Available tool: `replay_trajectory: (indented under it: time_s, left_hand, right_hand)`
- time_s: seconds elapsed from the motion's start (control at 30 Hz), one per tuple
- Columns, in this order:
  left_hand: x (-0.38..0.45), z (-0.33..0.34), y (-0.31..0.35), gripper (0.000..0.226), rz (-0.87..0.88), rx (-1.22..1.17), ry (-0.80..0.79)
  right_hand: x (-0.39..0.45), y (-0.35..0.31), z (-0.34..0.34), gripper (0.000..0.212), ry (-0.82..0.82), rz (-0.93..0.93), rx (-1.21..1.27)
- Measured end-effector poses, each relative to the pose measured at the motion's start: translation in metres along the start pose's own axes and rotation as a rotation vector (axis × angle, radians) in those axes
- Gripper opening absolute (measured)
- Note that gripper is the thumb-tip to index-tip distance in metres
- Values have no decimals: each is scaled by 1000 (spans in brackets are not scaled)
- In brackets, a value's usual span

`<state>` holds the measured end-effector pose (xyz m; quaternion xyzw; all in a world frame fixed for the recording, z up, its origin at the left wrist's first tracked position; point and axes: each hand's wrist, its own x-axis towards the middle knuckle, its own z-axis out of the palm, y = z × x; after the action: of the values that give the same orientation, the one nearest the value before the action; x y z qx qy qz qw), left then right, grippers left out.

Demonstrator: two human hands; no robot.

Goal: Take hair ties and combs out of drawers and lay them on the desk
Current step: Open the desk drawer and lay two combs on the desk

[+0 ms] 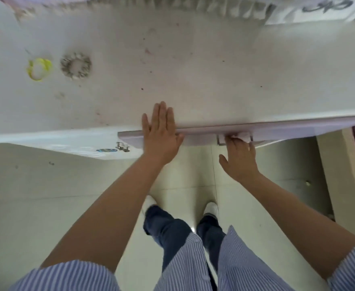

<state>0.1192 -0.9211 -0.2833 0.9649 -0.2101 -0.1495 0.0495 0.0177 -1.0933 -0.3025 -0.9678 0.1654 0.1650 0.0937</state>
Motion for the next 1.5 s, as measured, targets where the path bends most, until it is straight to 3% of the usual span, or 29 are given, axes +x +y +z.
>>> replay_trajectory:
  time_s: [0.07, 0.27, 0.47, 0.6, 0.8, 1.0, 1.03, 1.13, 1.2, 1.3, 1.4, 1.5]
  left_hand:
    - [0, -3, -4, 70, 8, 39, 15]
    - [-6, 6, 4, 67, -32, 52, 103]
    - [-59, 25, 36, 51, 28, 87, 149]
    - [-93, 27, 46, 23, 124, 148, 220]
    - [-100, 31, 41, 23, 222, 135, 170]
    - [-104, 42, 43, 23, 144, 73, 124]
    - [-104, 44, 43, 21, 123, 56, 100]
    - [-101, 49, 41, 23, 47, -8, -49]
    - [-93, 48, 40, 31, 21, -66, -110]
    - [-62, 41, 48, 29, -85, -224, -225]
    - [-26, 43, 55, 24, -111, -3, -324]
    - [3, 59, 63, 29, -71, 167, -411]
  right_hand:
    - [7, 6, 12, 52, -43, -5, -57]
    - [20, 9, 23, 28, 237, -36, 21]
    - [-15, 23, 24, 27, 117, -55, 89]
    - [-59, 30, 30, 20, 55, -68, 142]
    - [-73, 31, 40, 34, 119, -120, 44]
    - [-85, 42, 29, 44, -169, -201, 214]
    - [-89, 48, 20, 38, -161, -245, 289]
    - [-89, 63, -14, 17, 65, -441, 387]
    - [-67, 71, -28, 14, 55, -493, 316]
    - [-12, 71, -31, 20, -105, -389, 126]
    - [40, 57, -12, 37, -245, -370, -147]
    - [70, 48, 10, 44, -198, -441, -361]
